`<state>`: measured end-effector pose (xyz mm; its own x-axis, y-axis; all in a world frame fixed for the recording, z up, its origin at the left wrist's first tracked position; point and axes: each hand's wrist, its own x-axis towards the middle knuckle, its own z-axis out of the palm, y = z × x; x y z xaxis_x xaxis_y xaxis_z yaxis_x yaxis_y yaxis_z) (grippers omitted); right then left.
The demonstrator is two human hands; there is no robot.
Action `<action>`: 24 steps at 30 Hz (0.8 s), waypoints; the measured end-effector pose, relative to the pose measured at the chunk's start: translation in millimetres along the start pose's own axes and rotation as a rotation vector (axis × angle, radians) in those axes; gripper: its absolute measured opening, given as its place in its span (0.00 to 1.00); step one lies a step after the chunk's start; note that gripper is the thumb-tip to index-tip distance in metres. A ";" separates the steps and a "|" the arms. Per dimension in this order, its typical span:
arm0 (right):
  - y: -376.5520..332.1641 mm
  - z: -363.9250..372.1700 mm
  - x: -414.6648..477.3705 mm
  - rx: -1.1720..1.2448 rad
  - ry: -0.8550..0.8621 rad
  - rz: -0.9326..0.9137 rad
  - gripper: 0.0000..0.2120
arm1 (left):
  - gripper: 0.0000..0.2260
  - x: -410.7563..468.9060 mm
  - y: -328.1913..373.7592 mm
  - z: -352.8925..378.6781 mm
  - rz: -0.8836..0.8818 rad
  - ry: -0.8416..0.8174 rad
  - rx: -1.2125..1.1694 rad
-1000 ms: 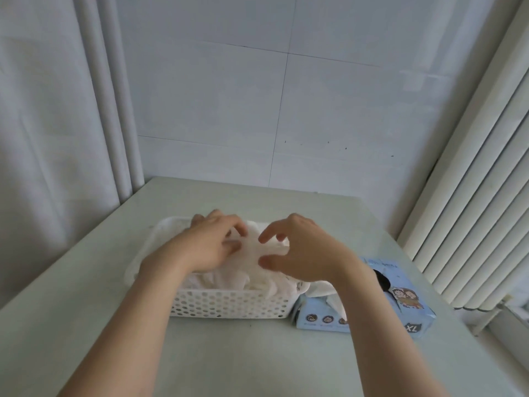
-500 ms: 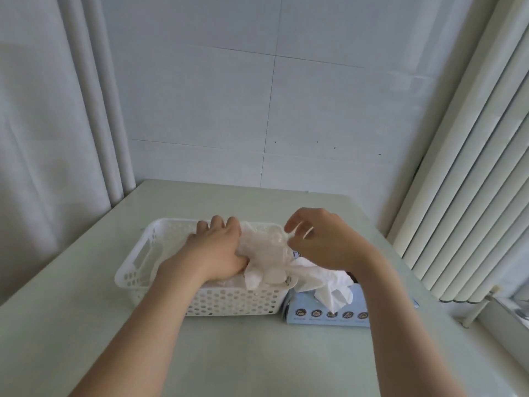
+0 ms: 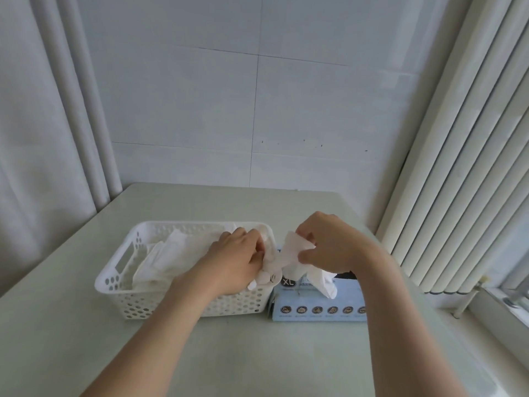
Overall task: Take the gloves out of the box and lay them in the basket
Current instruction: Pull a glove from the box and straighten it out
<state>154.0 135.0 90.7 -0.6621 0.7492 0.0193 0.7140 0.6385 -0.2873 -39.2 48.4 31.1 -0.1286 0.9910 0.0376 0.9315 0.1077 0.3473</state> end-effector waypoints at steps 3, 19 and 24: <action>6.9 1.3 7.1 0.047 0.154 0.032 0.07 | 0.11 1.5 -2.6 1.4 0.004 0.007 -0.022; -20.8 4.3 13.5 1.285 0.359 0.009 0.14 | 0.20 -1.0 9.3 -26.1 0.130 0.170 -1.059; -22.3 10.1 17.2 1.456 0.282 0.072 0.12 | 0.11 -1.5 13.2 -24.1 0.080 0.229 -1.161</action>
<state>124.3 131.9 87.8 -0.4499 0.8880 0.0952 -0.2198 -0.0068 -0.9755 -34.9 46.5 58.2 -0.2520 0.9416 0.2236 0.0888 -0.2076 0.9742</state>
